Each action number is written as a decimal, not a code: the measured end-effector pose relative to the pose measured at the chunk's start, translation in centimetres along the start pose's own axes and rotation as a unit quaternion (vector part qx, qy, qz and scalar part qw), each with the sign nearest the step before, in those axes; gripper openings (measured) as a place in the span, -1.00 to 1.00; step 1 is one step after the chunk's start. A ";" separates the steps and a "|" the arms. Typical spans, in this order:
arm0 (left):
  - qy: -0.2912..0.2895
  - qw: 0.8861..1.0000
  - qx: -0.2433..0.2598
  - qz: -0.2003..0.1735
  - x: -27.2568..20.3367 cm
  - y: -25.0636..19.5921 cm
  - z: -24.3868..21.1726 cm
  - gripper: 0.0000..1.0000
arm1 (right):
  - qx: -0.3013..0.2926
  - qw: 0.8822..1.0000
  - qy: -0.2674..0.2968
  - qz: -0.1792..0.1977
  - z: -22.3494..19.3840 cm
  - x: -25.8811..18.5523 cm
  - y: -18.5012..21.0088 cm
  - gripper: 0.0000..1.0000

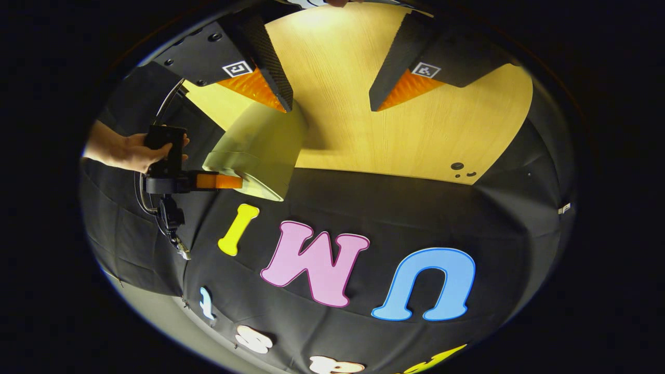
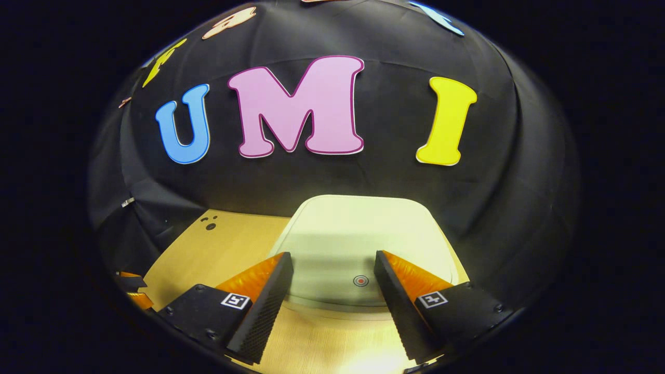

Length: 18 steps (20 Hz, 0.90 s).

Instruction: Press the lid of the desktop garbage bin to open it, pick up the crumpled paper on the desktop and throw it into the bin, then pick up the pop can on the desktop and drop it into the bin, and finally close the garbage bin lid.

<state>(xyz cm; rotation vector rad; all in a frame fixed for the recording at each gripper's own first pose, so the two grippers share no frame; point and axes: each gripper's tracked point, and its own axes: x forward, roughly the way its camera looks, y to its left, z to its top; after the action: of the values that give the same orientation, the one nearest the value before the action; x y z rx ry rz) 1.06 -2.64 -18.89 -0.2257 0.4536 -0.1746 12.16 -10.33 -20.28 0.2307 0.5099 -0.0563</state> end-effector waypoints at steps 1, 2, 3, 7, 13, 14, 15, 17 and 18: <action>0.000 1.000 0.001 -0.002 0.0 -0.1 0.0 0.90 | -0.005 1.000 0.010 0.004 -0.4 -0.1 0.0 0.99; -0.001 1.000 0.003 -0.001 0.0 -0.1 0.2 0.90 | -0.002 1.000 0.004 0.002 0.1 -0.2 -0.1 0.99; -0.002 1.000 0.005 -0.002 0.0 -0.2 0.3 0.91 | -0.008 1.000 0.005 0.001 0.0 -0.2 0.0 0.99; -0.004 1.000 0.010 -0.002 -0.3 -0.3 0.7 0.90 | -0.012 1.000 0.013 0.014 0.2 -0.4 1.0 1.00; -0.006 1.000 0.015 0.002 -0.7 -0.1 0.9 0.90 | -0.011 0.999 -0.022 0.029 1.6 -3.0 3.2 1.00; -0.006 1.000 0.016 0.002 -0.7 0.0 0.8 0.90 | -0.009 0.999 -0.024 0.028 1.5 -3.5 3.4 1.00; -0.006 1.000 0.017 0.001 -0.7 -0.1 0.9 0.90 | -0.007 0.999 -0.029 0.029 1.7 -4.1 3.7 1.00; -0.007 1.000 0.020 -0.002 -0.7 -0.3 1.0 0.90 | -0.004 0.998 -0.048 0.033 2.3 -5.3 4.6 1.00; -0.007 1.000 0.022 -0.003 -0.7 -0.3 1.1 0.90 | -0.003 0.998 -0.057 0.040 2.6 -6.0 5.4 1.00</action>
<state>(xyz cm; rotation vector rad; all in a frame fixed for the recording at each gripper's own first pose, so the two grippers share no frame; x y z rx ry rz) 0.89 -2.57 -17.52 -0.1845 0.4348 -0.1895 8.76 -5.68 -14.08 0.2412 0.3863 0.0105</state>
